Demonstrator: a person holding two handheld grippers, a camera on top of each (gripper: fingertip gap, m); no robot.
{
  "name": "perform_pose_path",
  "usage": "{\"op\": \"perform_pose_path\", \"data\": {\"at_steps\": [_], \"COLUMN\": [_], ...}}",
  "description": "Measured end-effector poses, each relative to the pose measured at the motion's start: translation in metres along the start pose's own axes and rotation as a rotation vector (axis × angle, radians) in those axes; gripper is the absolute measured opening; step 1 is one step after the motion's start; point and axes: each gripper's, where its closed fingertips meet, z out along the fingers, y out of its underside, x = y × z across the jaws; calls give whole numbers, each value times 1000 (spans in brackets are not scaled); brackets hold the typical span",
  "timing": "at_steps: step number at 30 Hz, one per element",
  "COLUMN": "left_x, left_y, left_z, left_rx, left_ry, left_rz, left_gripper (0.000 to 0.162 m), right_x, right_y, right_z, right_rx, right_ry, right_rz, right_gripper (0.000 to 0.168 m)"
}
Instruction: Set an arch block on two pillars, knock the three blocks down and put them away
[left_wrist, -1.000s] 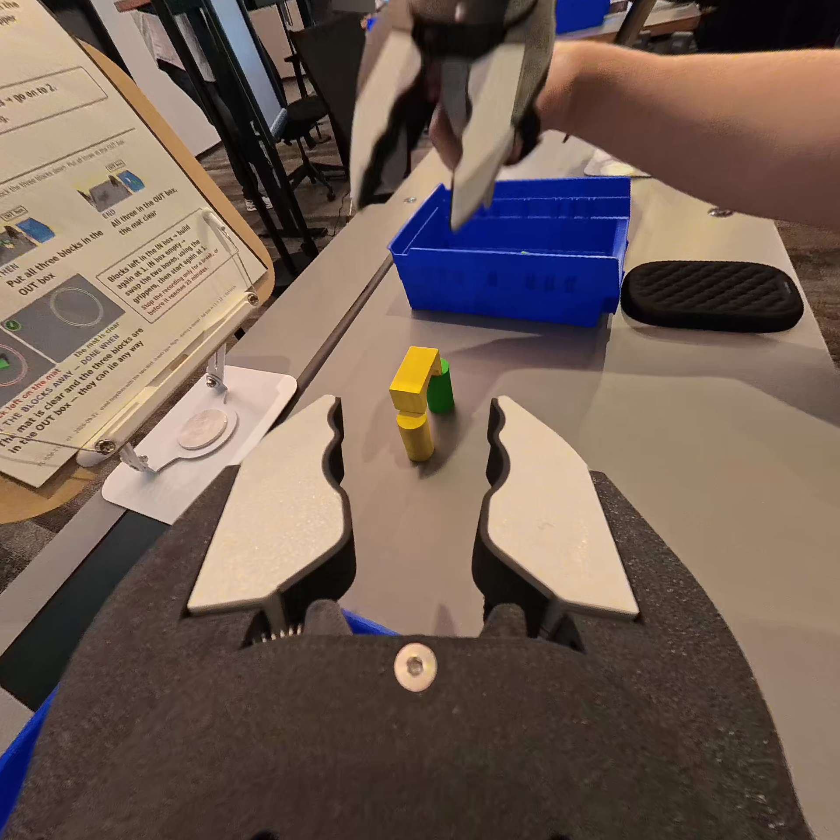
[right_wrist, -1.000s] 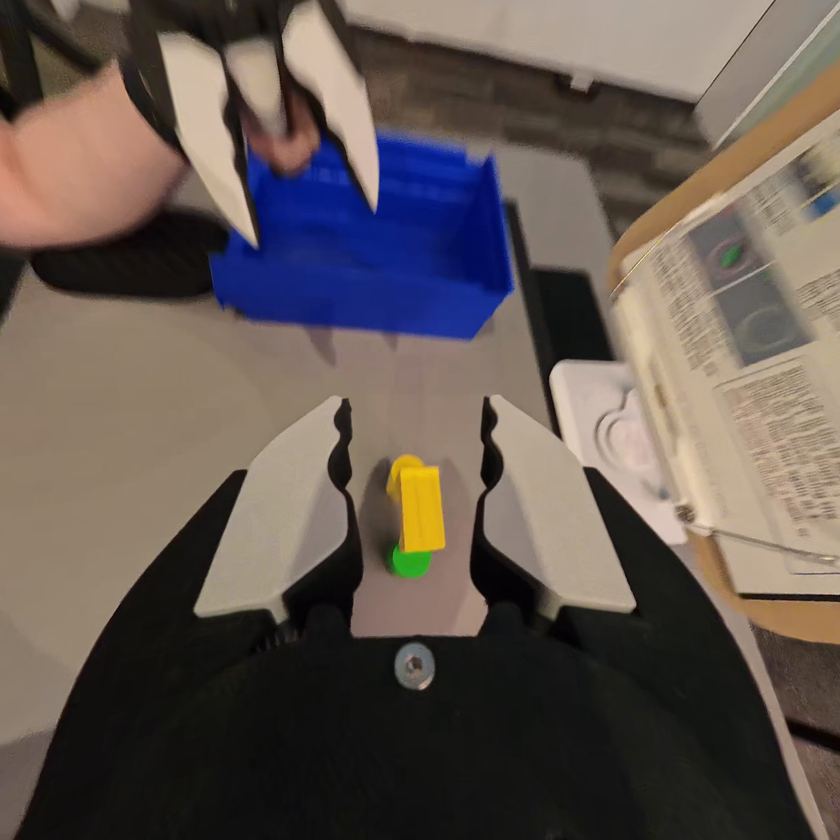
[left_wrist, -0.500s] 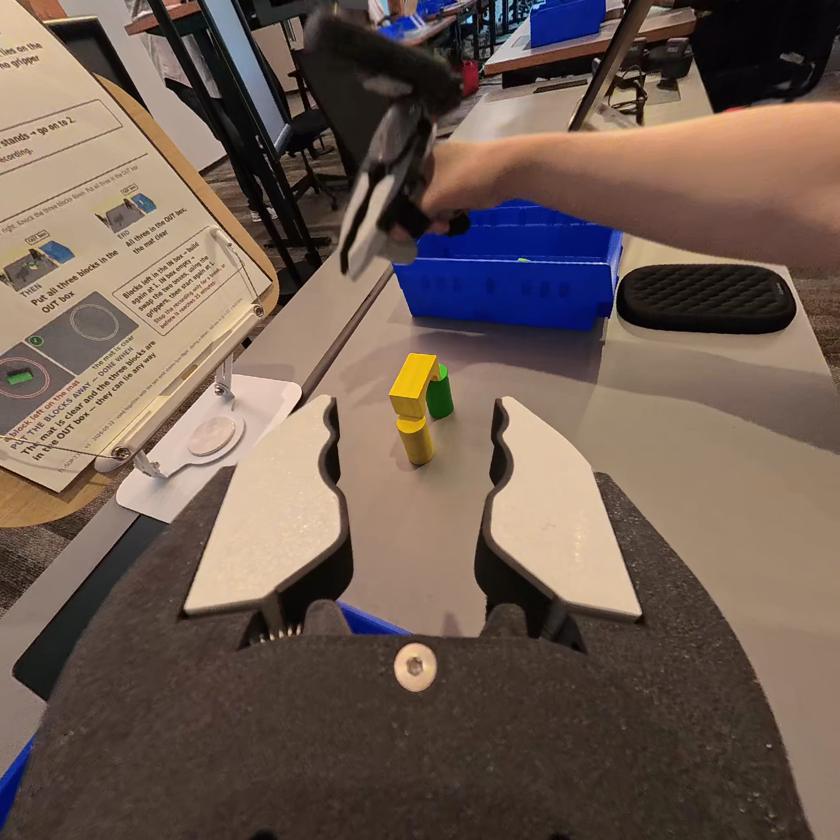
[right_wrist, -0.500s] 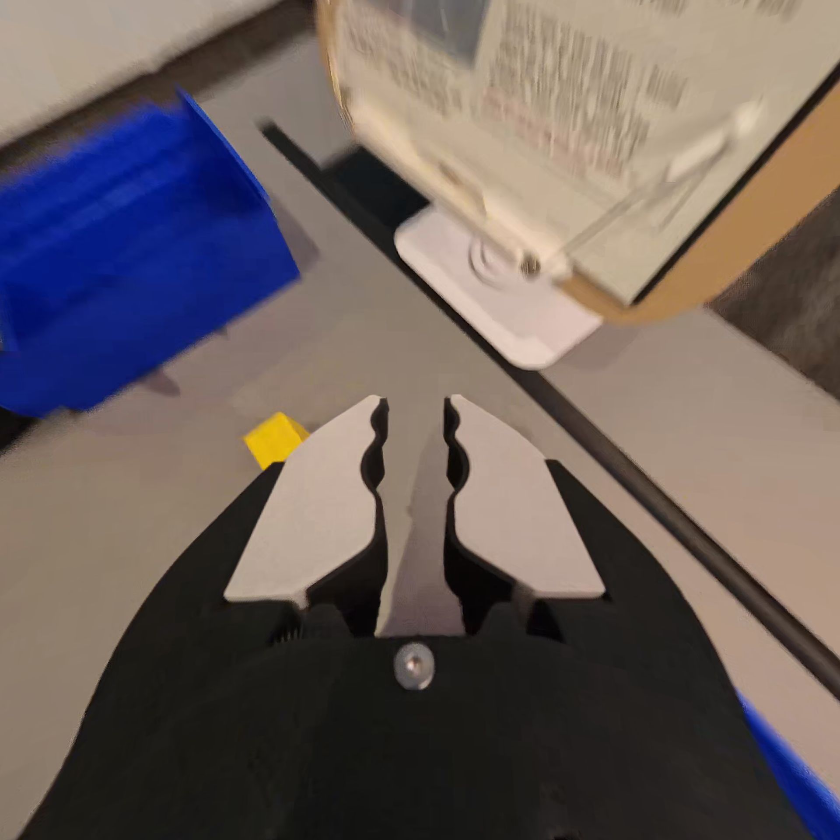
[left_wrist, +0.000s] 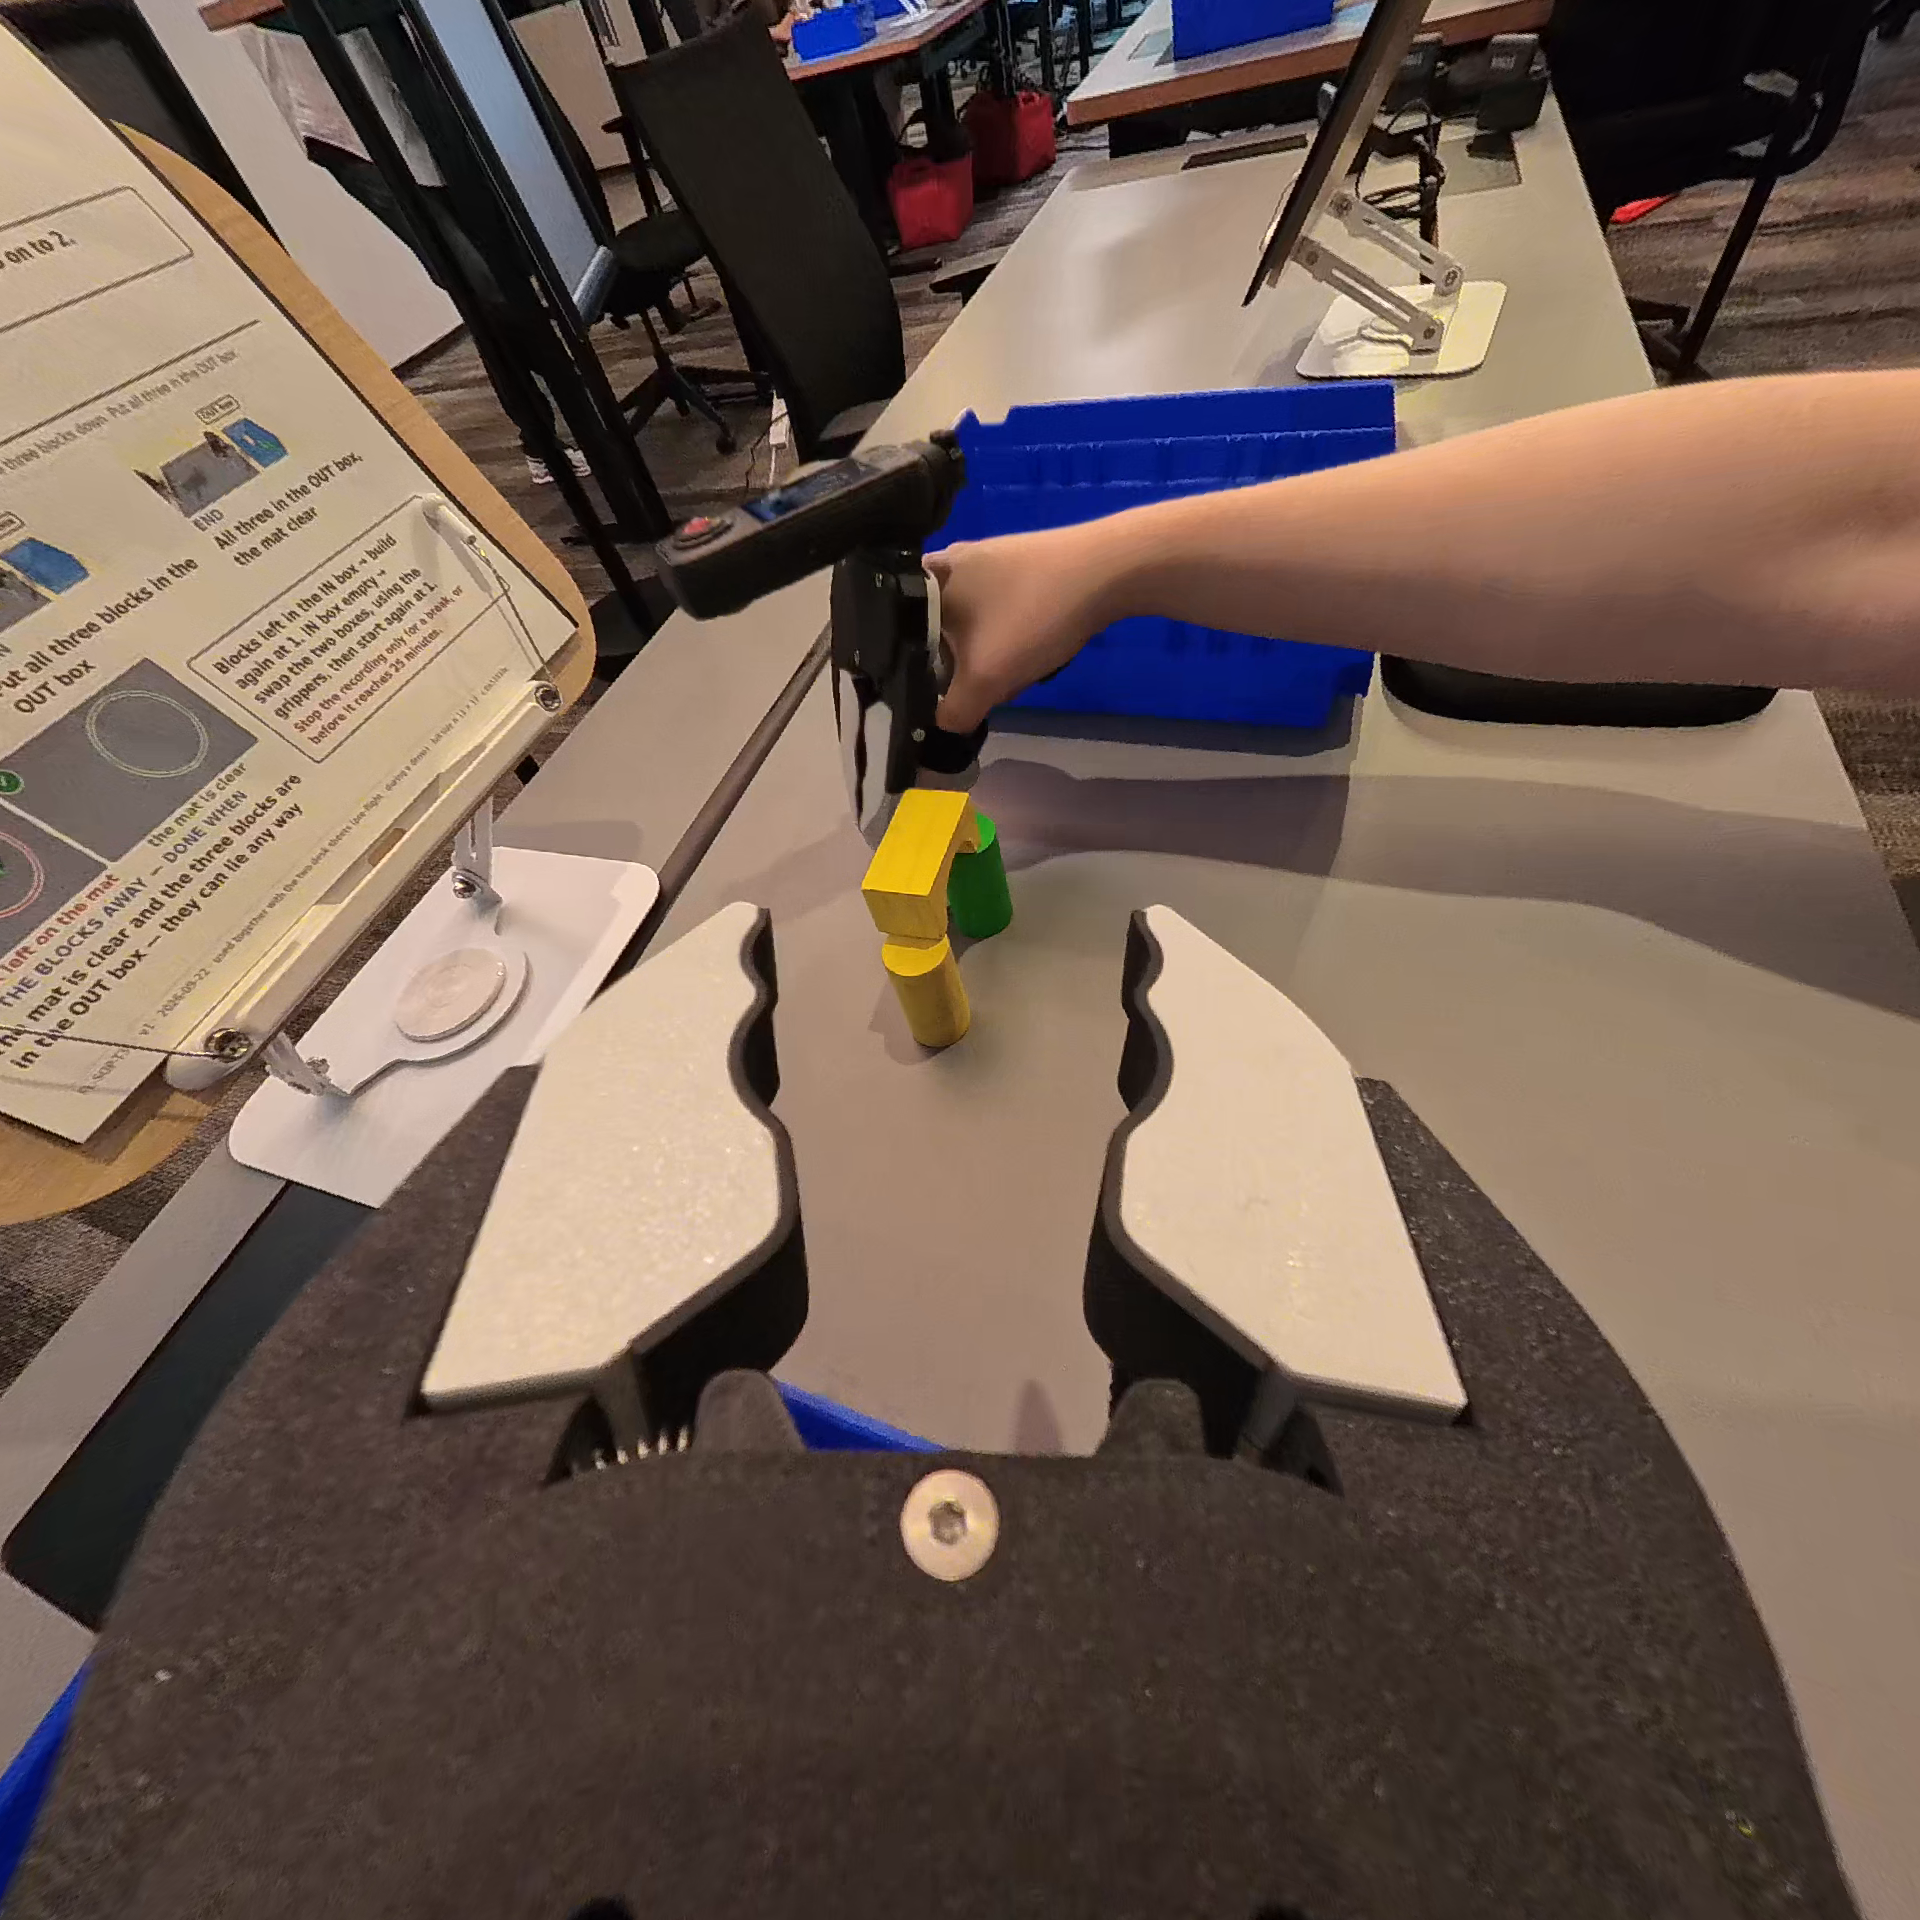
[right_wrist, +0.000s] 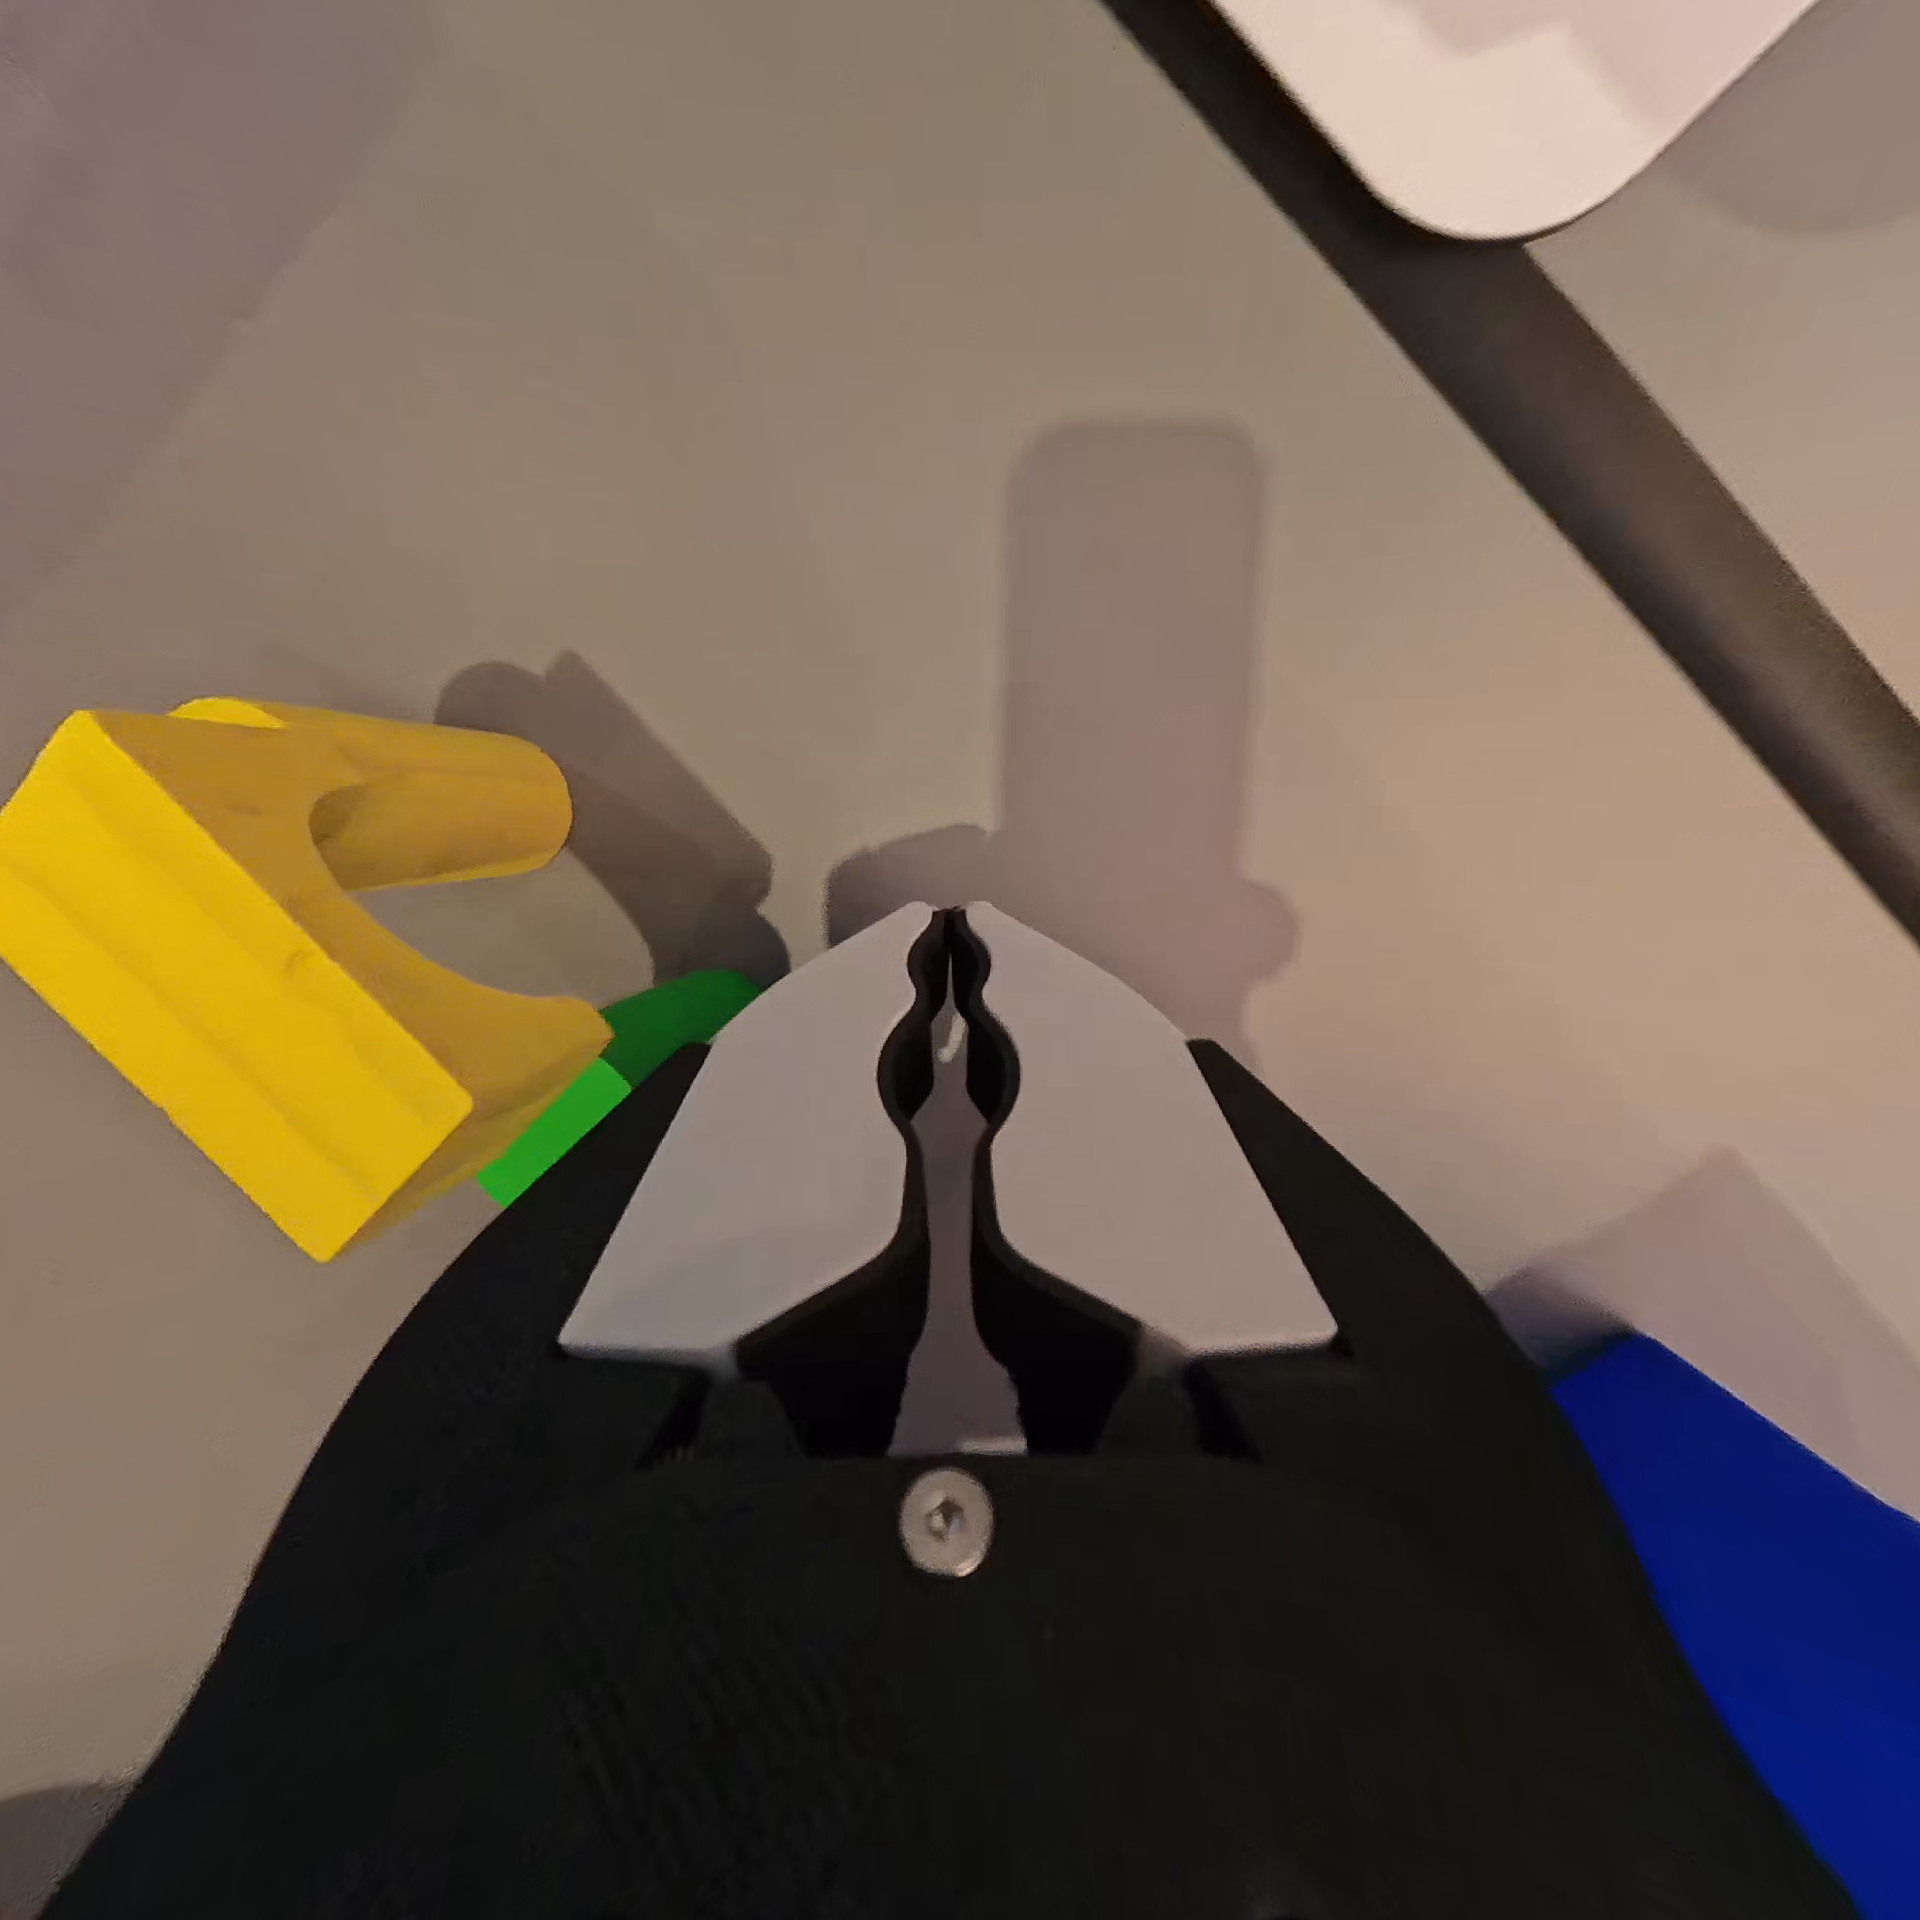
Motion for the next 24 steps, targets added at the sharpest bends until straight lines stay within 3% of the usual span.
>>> {"op": "perform_pose_path", "data": {"at_steps": [4,9,12,15,19,21,24], "left_x": [1,2,2,2,2,0,2], "left_y": [1,2,3,3,5,9,21], "left_z": [1,3,4,4,1,-2,-4], "left_rx": [-7,-17,-28,-36,-62,-100,-199], "left_ry": [2,4,0,-5,-19,-46,-74], "left_rz": [2,3,4,6,17,29,81], "left_gripper": [64,64,64,64,65,65,66], "right_x": [-28,-100,-138,-154,-167,-159,-145], "right_y": [-2,-16,-44,-70,-79,-67,-20], "right_z": [7,3,-34,-82,-118,-112,-83], "right_rx": [13,24,82,149,236,245,215], "right_ry": [-90,-193,-228,-152,-101,-34,26], "right_rz": [-33,-230,-319,-418,-470,-422,-278], "right_gripper": [1,1,1,1,1,18,50]}}
